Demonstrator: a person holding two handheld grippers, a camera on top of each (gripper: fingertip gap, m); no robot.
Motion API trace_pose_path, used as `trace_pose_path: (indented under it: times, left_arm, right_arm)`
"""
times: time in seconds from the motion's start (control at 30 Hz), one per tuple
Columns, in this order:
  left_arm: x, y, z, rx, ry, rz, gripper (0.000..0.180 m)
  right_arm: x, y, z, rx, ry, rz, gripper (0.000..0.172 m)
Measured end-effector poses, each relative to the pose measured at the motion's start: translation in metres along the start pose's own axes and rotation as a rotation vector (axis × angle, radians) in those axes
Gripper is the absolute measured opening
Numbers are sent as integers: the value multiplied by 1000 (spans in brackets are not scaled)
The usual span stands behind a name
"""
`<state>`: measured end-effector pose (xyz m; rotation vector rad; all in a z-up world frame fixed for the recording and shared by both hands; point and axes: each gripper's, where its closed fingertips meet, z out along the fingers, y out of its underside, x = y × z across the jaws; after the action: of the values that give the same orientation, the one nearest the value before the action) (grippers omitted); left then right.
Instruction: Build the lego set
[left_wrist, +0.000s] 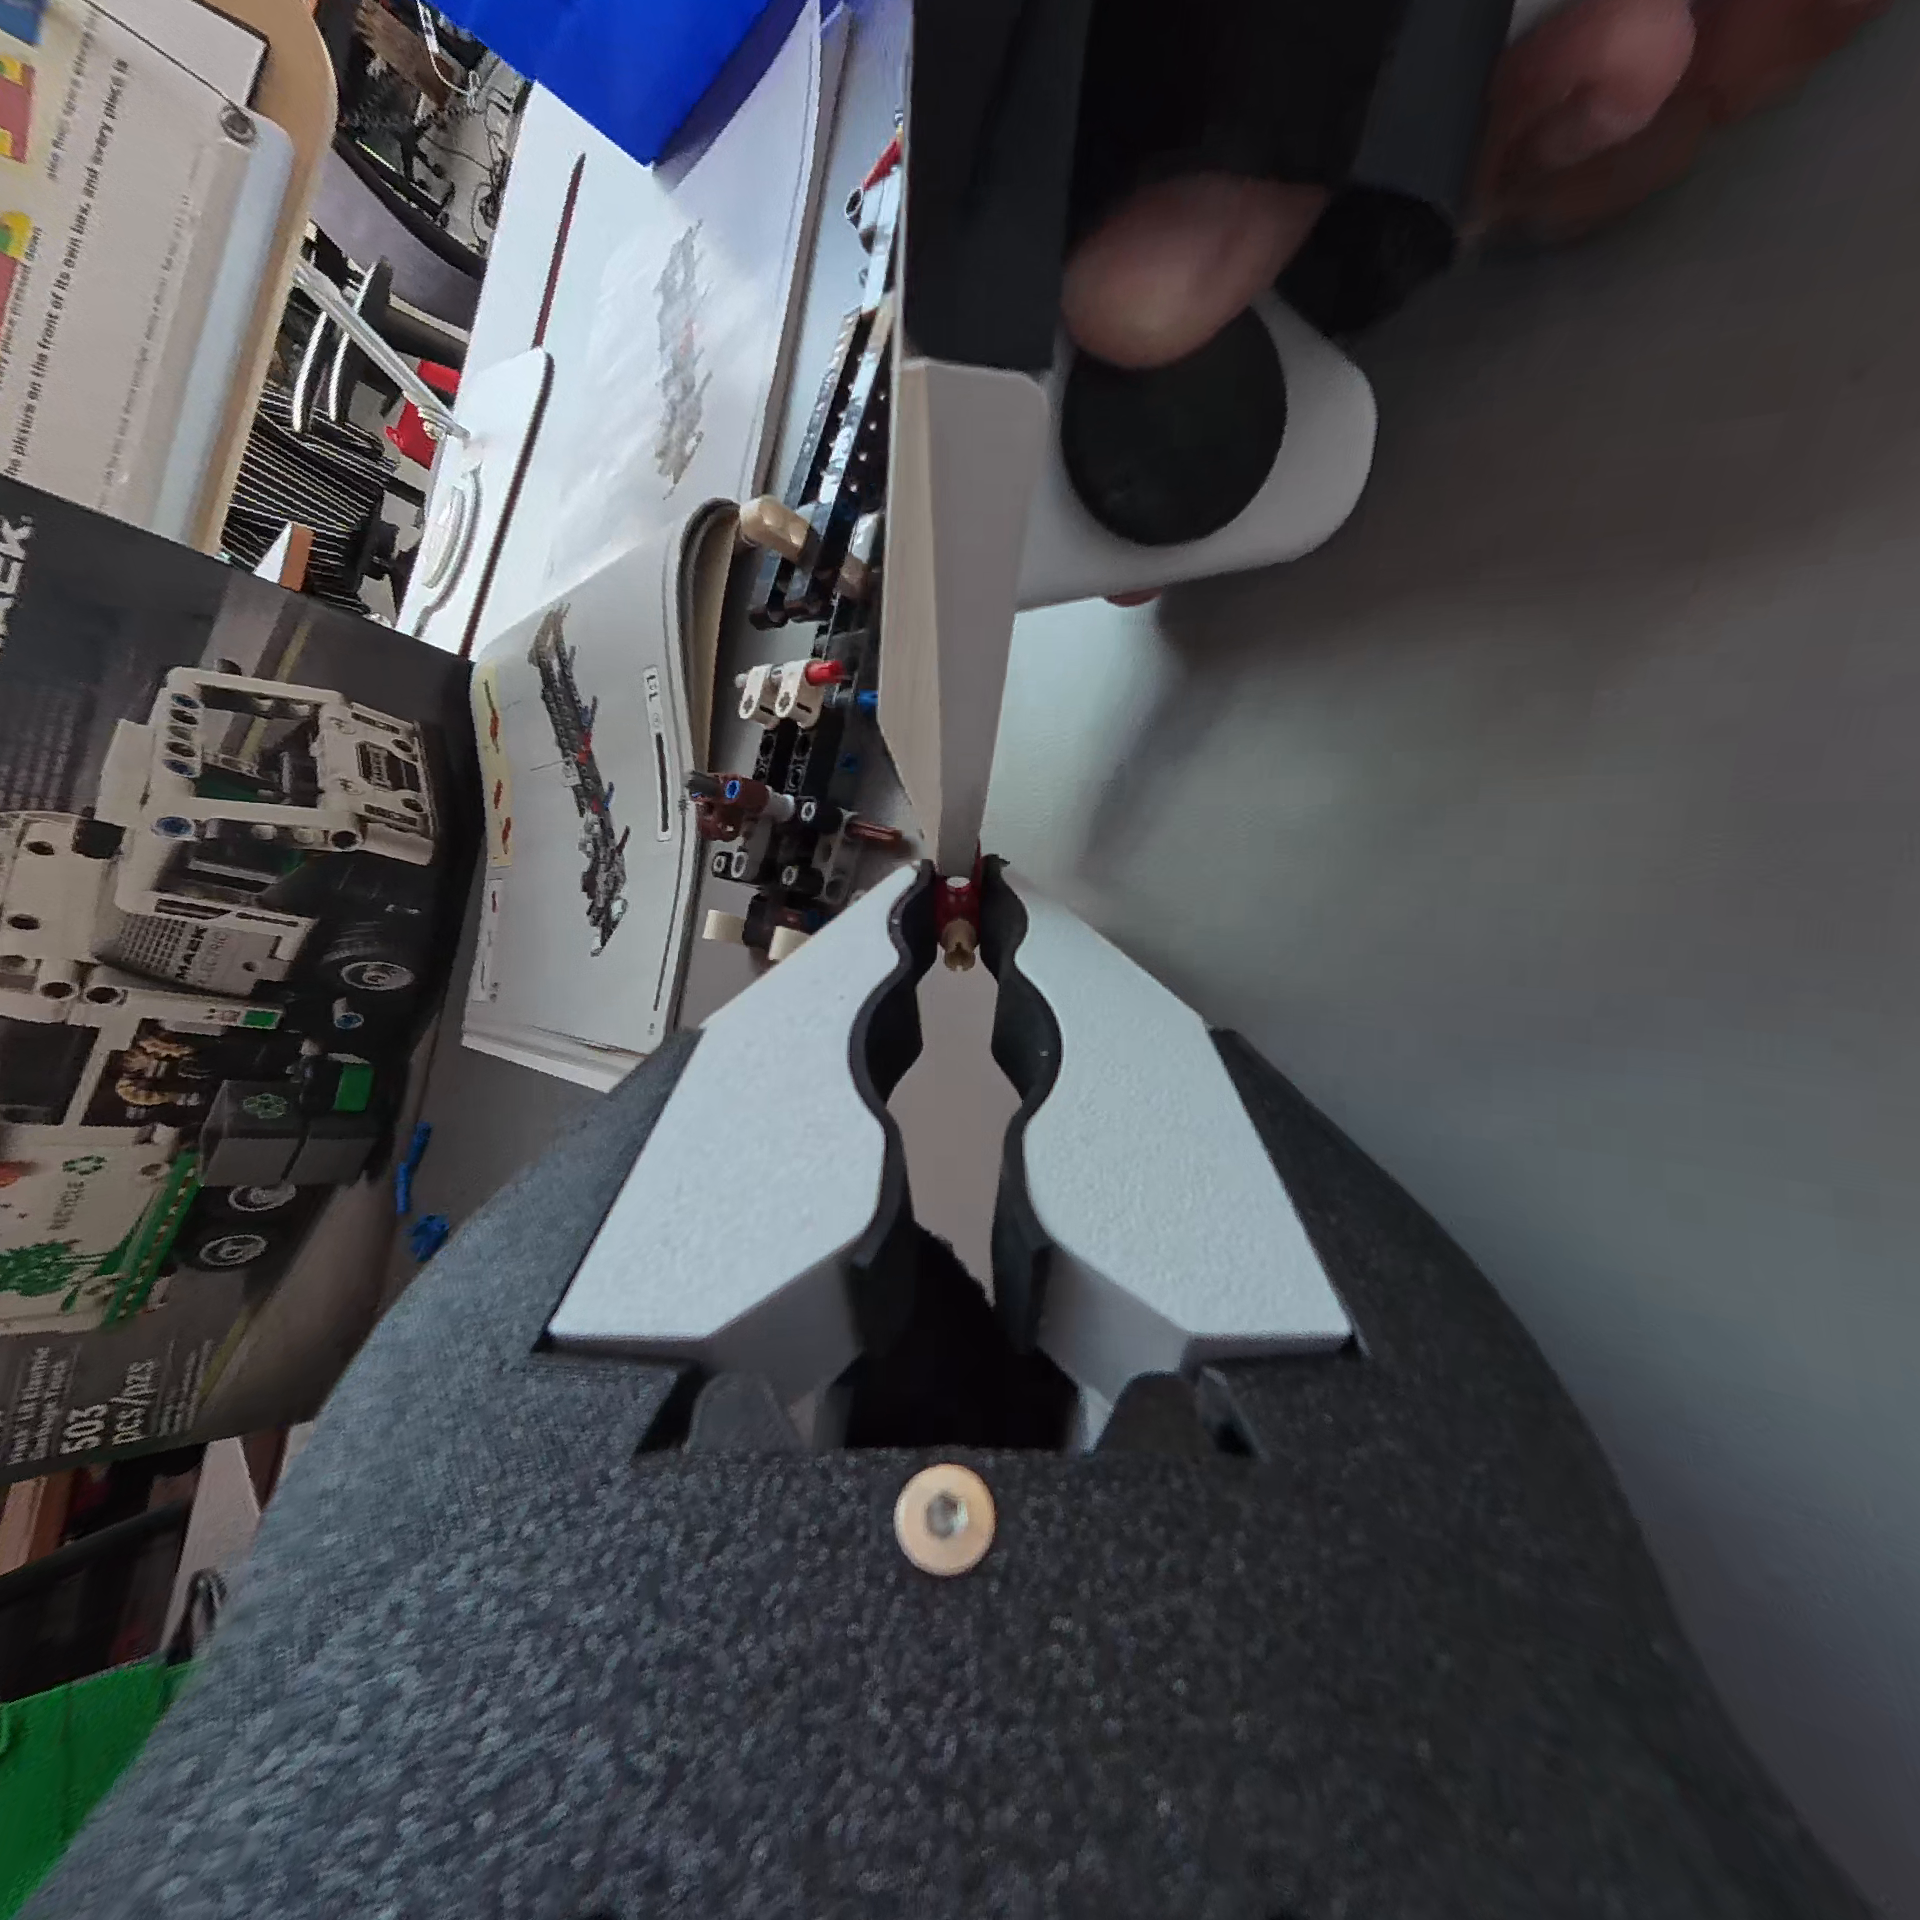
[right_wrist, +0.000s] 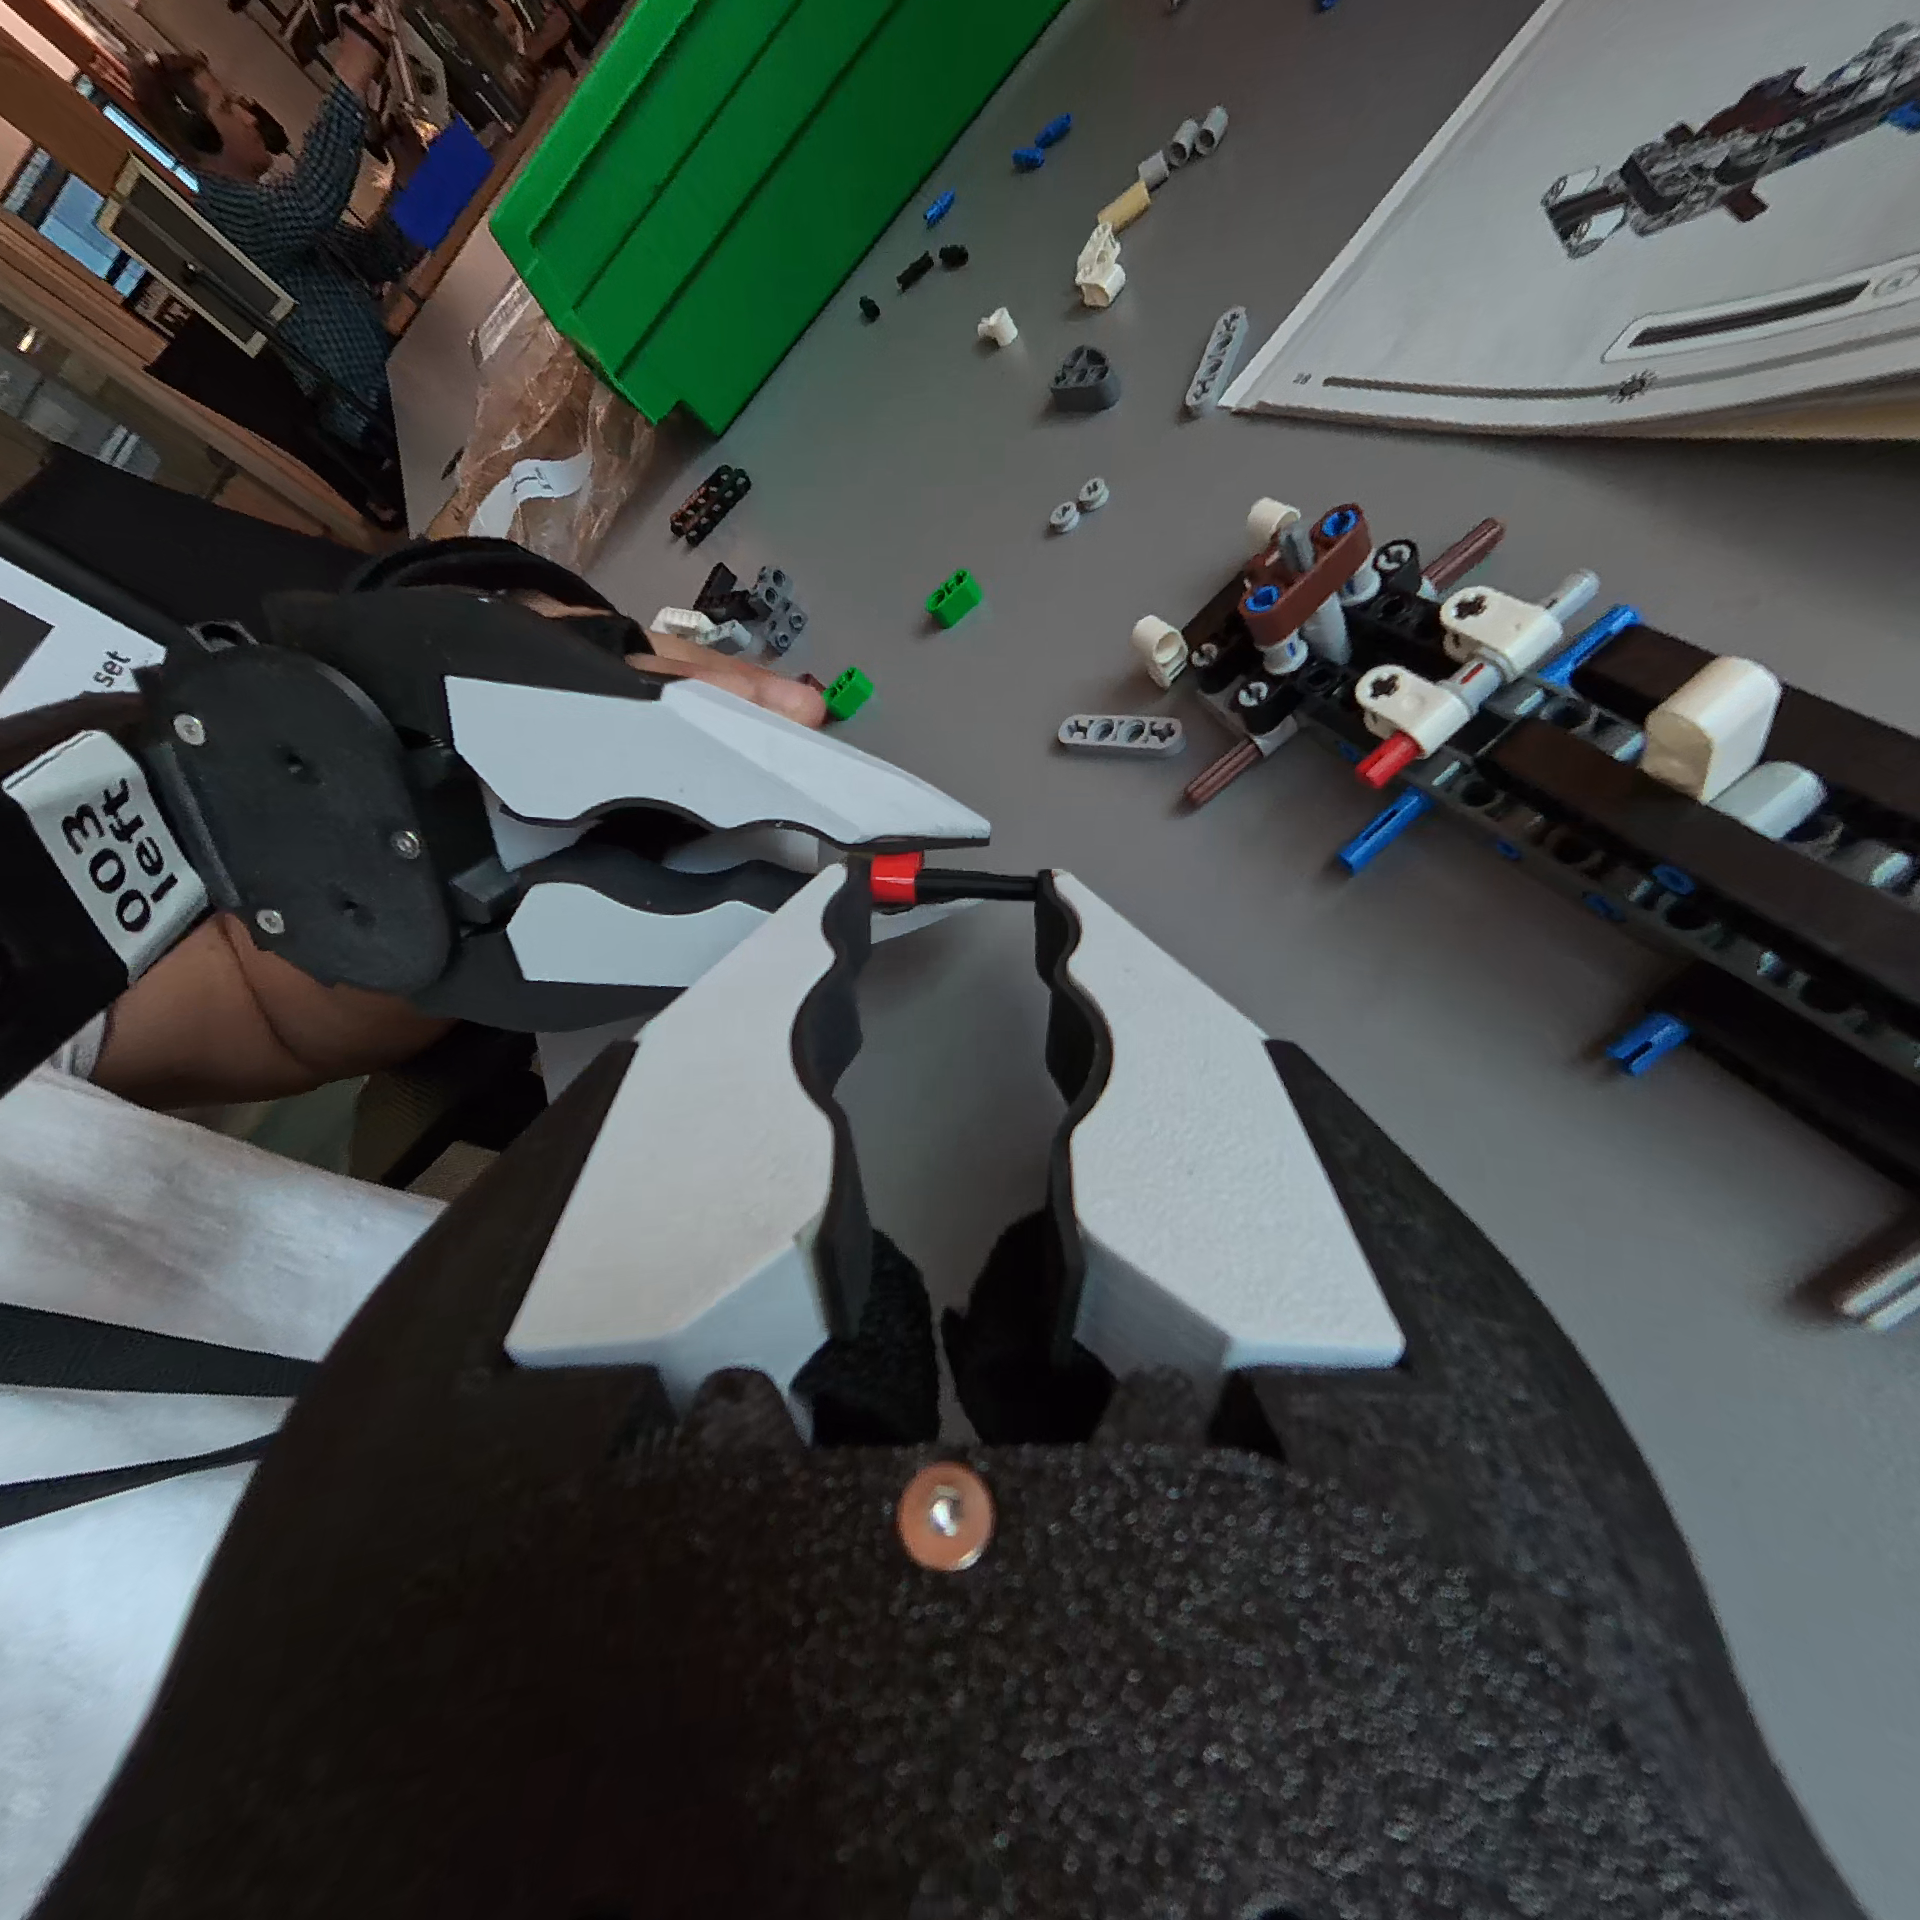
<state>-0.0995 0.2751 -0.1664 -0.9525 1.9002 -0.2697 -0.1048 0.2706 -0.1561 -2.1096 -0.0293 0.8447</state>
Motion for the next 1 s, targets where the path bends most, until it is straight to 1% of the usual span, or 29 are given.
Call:
trace_pose_path:
  times: [0.1, 0.3, 0.43, 0.53, 0.57, 0.6, 0.63, 0.67, 0.7, 0.73, 0.77, 0.8, 0.83, 0.87, 0.9, 0.97, 1.0]
  left_arm:
    - [2, 0, 2, -8, -14, 33, 6]
    - [5, 3, 3, -12, 22, -2, 6]
    - [3, 2, 2, -10, 2, 15, 6]
    - [0, 2, 0, -22, -40, 57, 6]
    - [-1, -2, -3, -4, -58, 74, 6]
    - [0, -18, -11, 85, -57, 66, 6]
    - [3, -38, -22, 179, -35, 20, 6]
    - [0, -42, -23, 174, -56, 5, 6]
    - [-7, -23, -14, 64, -115, 62, 6]
    - [-11, 0, -5, -30, -130, 97, 6]
    - [-13, 8, -3, -36, -94, 40, 6]
    - [-18, 6, -7, -4, -74, -40, 6]
    - [-24, 4, -9, 9, -79, -69, 6]
    - [-24, 7, -7, -7, -79, -61, 6]
    - [-21, 11, -4, -22, -71, -47, 6]
    - [-14, 10, -2, -20, -50, -42, 6]
    - [-13, 8, -2, -11, -43, -44, 6]
  right_arm:
    - [1, 2, -1, -7, 10, -9, 30]
    - [3, 7, 1, -40, 38, -33, 30]
    - [2, 5, 0, -30, 29, -26, 30]
    - [2, 4, 0, -25, 12, -16, 30]
    - [4, 3, 0, -22, 26, -6, 25]
    - [35, 1, -6, -2, 235, 34, 19]
    - [52, -3, -14, 13, 333, 15, 14]
    - [46, -8, -15, 28, 274, -4, 9]
    - [34, -10, -15, 34, 176, 8, 4]
    - [39, -9, -20, 35, 182, 8, 0]
    - [45, -12, -27, 58, 202, 4, 0]
    - [41, -12, -27, 61, 171, 8, 0]
    - [40, -7, -24, 22, 174, -5, 0]
    - [34, -7, -22, 23, 156, -28, 3]
    - [22, -8, -21, 43, 90, -57, 5]
    - [5, -3, -19, 31, -12, -68, 31]
    - [0, 0, -16, 15, -41, -67, 31]
